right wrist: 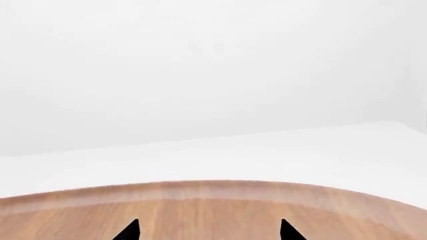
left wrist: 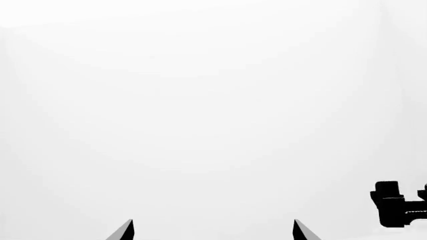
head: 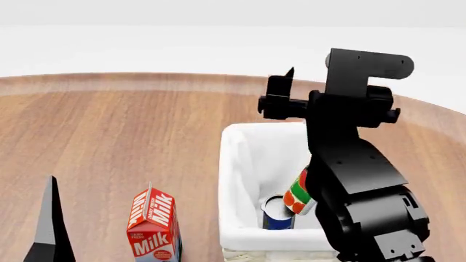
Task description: Pick up the alphabet soup and the tomato sauce, and put them in the basket.
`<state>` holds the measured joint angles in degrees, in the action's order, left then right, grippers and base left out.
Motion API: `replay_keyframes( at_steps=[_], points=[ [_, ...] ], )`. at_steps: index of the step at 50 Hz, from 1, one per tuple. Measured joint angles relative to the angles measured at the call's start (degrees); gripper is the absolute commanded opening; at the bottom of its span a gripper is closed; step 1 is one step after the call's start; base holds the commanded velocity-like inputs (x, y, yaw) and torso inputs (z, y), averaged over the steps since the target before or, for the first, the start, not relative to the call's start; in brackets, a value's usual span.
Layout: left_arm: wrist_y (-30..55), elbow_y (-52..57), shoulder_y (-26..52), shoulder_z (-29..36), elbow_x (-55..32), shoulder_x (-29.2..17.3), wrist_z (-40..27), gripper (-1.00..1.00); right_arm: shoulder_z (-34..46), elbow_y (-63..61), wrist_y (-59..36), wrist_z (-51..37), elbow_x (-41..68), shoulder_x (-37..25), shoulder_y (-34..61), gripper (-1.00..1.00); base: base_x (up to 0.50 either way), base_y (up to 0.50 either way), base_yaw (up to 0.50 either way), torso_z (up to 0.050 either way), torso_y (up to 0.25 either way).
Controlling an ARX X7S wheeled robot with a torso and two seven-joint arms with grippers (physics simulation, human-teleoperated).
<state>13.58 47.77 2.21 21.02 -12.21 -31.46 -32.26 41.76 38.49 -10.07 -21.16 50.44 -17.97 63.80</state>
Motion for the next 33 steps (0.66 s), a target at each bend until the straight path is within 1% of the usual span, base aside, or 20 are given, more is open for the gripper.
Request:
replay_keyframes(
  at_steps=[19,33],
  points=[
    [-0.2,-0.2,0.1,0.2,-0.1,0.0,-0.1,1.00,-4.1,-10.0,14.8,-3.3,-3.5,-2.4,-4.1,1.00,0.00,0.00,0.00,0.000,0.000],
    [0.0,0.0,0.2,0.3,-0.1,-0.2,-0.2,1.00,-6.0,-15.8,24.1,-7.6,-9.4,-3.8,-6.6,1.00,0.00,0.00,0.00,0.000,0.000]
  ],
)
